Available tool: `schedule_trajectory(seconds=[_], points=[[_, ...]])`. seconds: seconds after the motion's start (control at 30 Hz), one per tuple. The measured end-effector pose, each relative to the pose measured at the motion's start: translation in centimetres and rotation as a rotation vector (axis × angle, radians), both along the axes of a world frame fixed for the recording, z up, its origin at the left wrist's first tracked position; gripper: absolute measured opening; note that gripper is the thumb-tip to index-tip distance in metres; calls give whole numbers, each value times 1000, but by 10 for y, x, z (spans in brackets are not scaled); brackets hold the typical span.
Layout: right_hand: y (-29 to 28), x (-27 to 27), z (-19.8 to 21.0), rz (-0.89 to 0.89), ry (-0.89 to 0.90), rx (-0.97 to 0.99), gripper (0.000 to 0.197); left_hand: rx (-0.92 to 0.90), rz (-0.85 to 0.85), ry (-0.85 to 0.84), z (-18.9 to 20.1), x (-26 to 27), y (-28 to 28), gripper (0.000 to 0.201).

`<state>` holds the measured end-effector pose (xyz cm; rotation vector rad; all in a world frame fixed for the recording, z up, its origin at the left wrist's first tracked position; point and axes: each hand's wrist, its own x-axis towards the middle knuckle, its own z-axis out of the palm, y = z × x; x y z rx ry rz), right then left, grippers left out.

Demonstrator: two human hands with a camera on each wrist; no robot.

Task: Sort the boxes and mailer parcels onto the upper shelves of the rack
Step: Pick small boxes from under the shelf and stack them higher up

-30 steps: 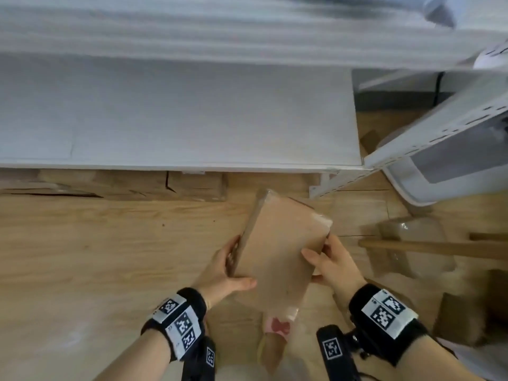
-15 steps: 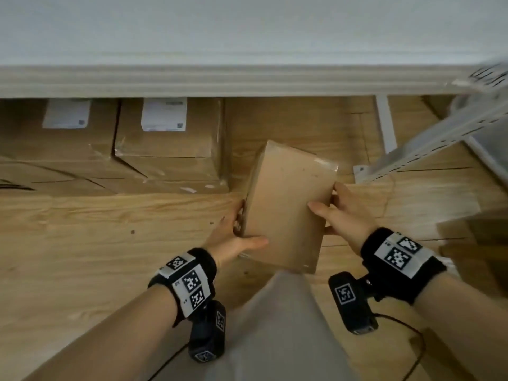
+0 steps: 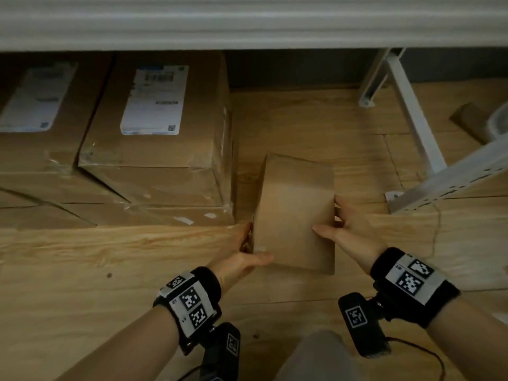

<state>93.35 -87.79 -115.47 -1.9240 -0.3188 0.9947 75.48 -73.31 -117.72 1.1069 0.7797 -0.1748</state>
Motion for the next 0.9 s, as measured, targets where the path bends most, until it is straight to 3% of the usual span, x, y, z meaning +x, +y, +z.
schedule_trajectory(seconds=[0.13,0.33,0.4,0.5,0.53,0.67,0.9], points=[[5,-5,-5,-12,-18,-22,70,-97,153,56,-8,-2,-2,72],[30,10,-3,-40,-95,-44,78,97,206,212,-13,4,7,95],[41,16,-3,-42,-136,-59,79,32,250,218,-14,11,13,88],[55,22,-4,-53,-198,-79,78,-77,327,163,-13,21,18,61],[58,24,-5,-50,-220,-93,77,-94,361,153,-14,24,18,62],[71,28,-6,-9,-320,-139,68,-201,450,136,-15,30,20,97],[84,28,-9,132,-394,-172,67,-240,523,160,-16,26,26,106]])
